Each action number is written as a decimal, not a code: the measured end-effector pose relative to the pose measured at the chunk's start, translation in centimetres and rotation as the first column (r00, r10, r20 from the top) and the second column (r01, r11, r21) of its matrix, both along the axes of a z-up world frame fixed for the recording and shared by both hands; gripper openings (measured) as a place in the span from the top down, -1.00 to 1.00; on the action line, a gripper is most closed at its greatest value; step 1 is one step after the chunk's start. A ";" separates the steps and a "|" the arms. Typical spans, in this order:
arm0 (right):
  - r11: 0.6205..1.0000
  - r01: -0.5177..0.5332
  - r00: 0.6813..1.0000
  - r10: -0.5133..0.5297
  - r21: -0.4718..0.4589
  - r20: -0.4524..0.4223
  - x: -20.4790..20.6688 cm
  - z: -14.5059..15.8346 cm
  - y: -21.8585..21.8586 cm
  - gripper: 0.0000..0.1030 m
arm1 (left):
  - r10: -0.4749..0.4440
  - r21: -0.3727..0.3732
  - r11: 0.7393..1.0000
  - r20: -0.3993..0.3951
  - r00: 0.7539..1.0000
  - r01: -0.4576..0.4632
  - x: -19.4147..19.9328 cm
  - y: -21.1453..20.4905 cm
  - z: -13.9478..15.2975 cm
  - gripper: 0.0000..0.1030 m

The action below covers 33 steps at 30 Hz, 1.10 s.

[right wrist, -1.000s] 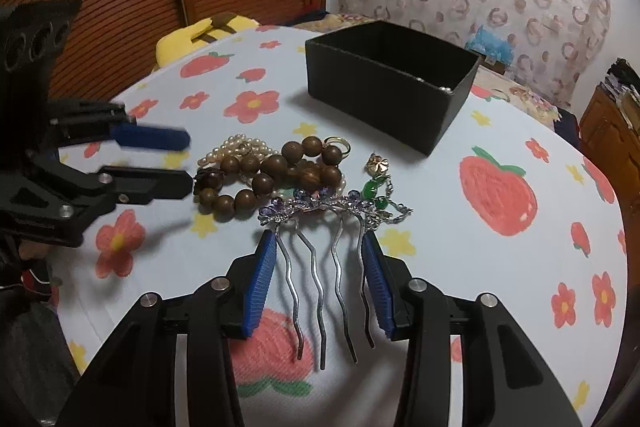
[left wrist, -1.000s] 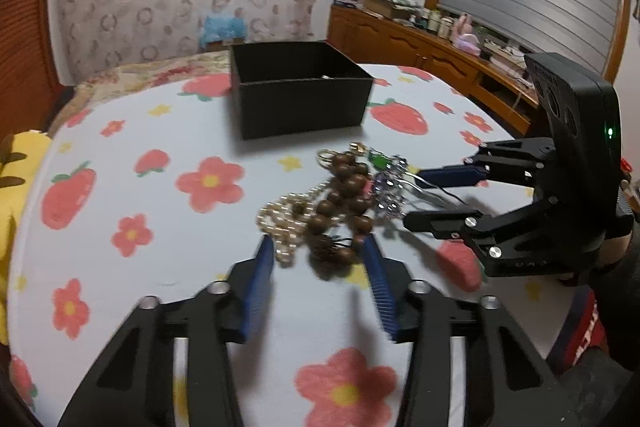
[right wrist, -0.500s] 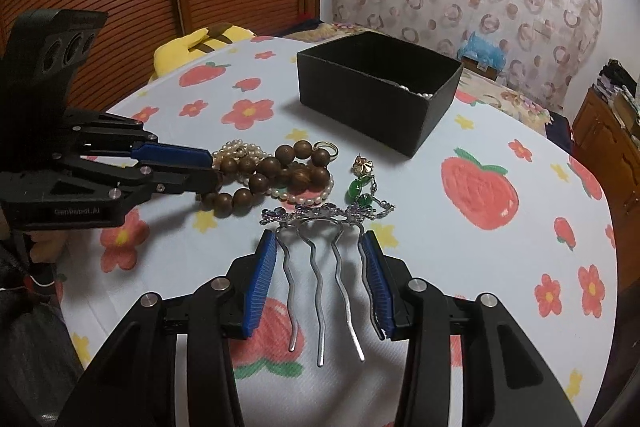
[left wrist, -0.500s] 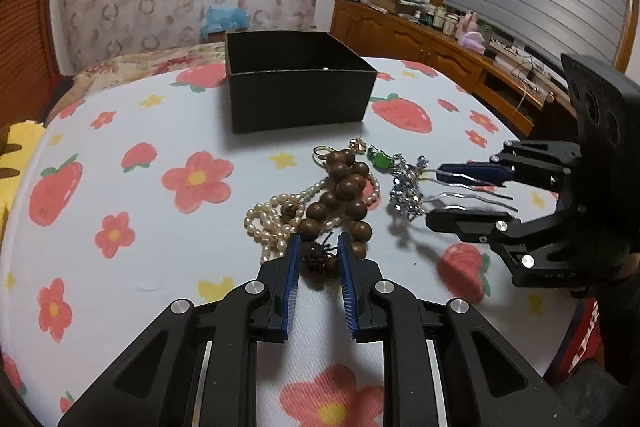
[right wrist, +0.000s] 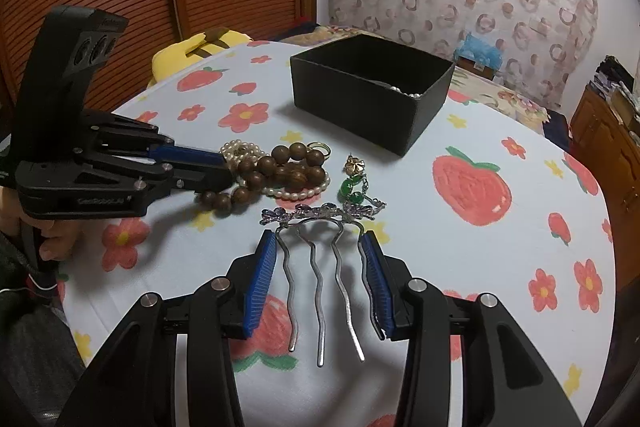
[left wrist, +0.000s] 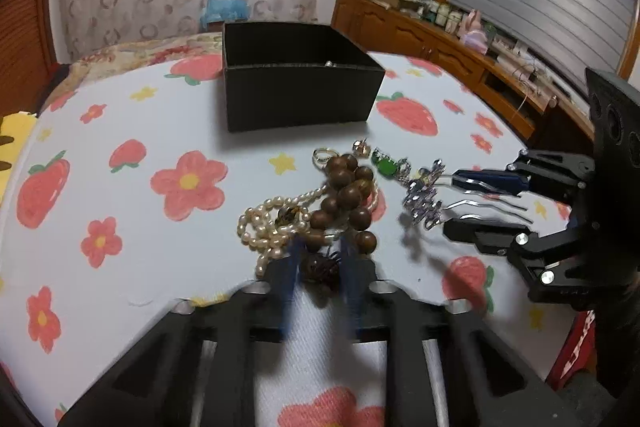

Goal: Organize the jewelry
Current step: 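Grasp the wooden bead bracelet with the left tool while the right tool grasps the silver hair comb, then lower the bead bracelet into the box with the left tool while the right carries the comb over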

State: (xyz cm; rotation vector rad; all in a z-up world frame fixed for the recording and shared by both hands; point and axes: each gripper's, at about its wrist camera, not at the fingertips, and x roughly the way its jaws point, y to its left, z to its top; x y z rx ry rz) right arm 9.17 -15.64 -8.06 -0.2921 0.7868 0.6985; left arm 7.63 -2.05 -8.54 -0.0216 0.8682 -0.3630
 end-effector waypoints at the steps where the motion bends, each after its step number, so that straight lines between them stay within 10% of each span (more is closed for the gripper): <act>1: 1.000 0.002 1.000 -0.002 0.001 -0.001 0.0 0.0 -0.1 0.10 | -0.002 0.005 1.000 0.006 1.000 0.002 -0.1 -0.1 0.1 0.74; 33: 0.996 0.014 0.998 -0.019 0.087 0.056 3.4 4.8 -0.8 0.10 | -0.030 -0.016 0.999 0.293 0.956 0.036 1.5 0.1 12.4 0.75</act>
